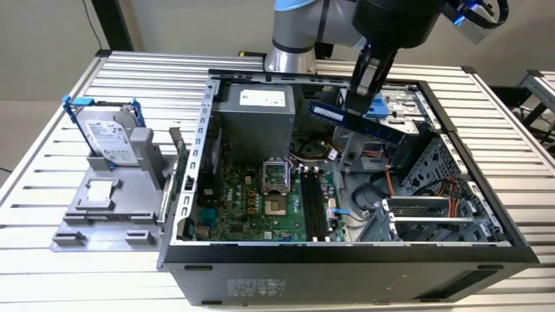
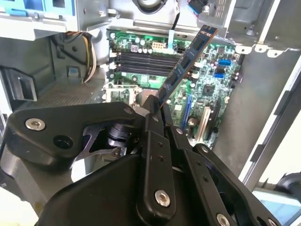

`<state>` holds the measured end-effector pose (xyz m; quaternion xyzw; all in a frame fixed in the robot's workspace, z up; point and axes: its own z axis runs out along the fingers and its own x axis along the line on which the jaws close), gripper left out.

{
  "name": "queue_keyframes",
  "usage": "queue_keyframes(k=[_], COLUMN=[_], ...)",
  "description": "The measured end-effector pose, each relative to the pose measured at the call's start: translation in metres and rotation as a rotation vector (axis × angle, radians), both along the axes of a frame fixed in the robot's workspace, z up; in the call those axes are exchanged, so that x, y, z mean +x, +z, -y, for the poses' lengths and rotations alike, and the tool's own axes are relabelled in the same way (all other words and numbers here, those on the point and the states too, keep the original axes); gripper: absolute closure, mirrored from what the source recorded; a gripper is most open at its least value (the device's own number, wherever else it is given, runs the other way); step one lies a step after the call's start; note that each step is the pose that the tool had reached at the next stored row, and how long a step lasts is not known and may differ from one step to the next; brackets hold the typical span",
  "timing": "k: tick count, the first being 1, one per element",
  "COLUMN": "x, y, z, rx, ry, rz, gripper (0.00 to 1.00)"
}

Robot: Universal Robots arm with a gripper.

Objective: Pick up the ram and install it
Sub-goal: 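Insert the ram into the slot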

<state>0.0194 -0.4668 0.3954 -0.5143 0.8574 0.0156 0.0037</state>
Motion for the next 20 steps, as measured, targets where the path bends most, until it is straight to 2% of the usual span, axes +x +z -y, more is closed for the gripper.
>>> queue_keyframes(k=[20], x=[0.0000], y=[0.0000], z=[0.0000], rx=[-0.0026], ry=[-0.272], rz=[0.0000], gripper=[1.00])
